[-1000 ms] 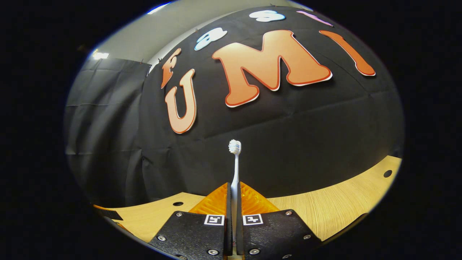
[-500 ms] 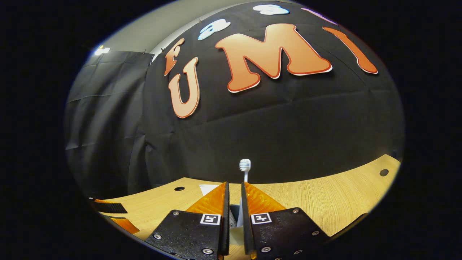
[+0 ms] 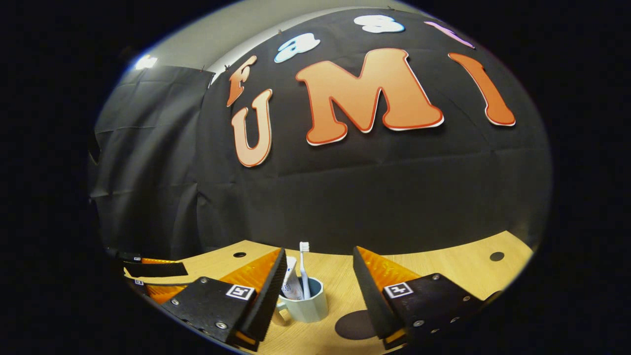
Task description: Put the toothbrush and toothpaste on the desktop into the cup, then pick up the cup and place it on the coaster on the desktop.
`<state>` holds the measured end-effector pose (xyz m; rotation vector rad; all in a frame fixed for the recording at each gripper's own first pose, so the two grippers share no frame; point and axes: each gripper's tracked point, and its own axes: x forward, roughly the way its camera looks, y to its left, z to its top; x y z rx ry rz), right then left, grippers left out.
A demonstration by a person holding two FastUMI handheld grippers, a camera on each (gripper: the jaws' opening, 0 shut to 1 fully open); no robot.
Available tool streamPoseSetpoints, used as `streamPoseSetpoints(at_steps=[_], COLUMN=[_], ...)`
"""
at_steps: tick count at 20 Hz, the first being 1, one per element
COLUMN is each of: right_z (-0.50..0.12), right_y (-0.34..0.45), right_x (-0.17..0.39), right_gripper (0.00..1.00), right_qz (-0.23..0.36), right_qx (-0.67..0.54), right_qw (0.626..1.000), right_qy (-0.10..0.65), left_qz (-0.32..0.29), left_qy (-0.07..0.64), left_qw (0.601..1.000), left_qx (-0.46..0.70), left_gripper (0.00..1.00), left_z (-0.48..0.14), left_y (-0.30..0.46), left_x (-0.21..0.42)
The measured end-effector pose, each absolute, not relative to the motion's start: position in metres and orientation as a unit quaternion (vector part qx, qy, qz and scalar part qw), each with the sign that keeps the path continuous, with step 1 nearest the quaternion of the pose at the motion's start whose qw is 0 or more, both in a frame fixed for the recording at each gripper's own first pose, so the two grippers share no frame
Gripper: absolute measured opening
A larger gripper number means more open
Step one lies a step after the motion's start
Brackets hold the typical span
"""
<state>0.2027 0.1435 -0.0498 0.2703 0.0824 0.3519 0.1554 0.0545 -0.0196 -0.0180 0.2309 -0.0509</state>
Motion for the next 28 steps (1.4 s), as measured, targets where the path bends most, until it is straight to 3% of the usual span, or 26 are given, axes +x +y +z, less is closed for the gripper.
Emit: streamPoseSetpoints(at_steps=[1, 5, 15, 28], right_z=[-0.042, -0.014, 0.010, -0.009], right_y=[0.136, 0.103, 0.044, 0.002], right_x=[0.199, 0.176, 0.114, 0.063], right_gripper=[0.89, 0.96, 0.96, 0.97], right_qz=[0.171, 0.155, 0.136, 0.133], right_qx=[0.131, 0.112, 0.052, 0.021], right_qw=[0.976, 0.981, 0.989, 0.991], right_qy=[0.034, 0.013, 0.014, 0.022], left_qz=[-0.032, -0.056, -0.138, -0.141], left_qy=[0.123, 0.158, 0.350, 0.538], left_qw=[0.992, 0.986, 0.926, 0.818], left_qx=[-0.009, -0.005, 0.022, 0.147], left_gripper=[0.96, 0.96, 0.96, 0.95], left_z=[-0.016, -0.003, -0.048, -0.122], left_y=[0.052, 0.045, -0.001, 0.011], left_x=[0.159, 0.181, 0.220, 0.217])
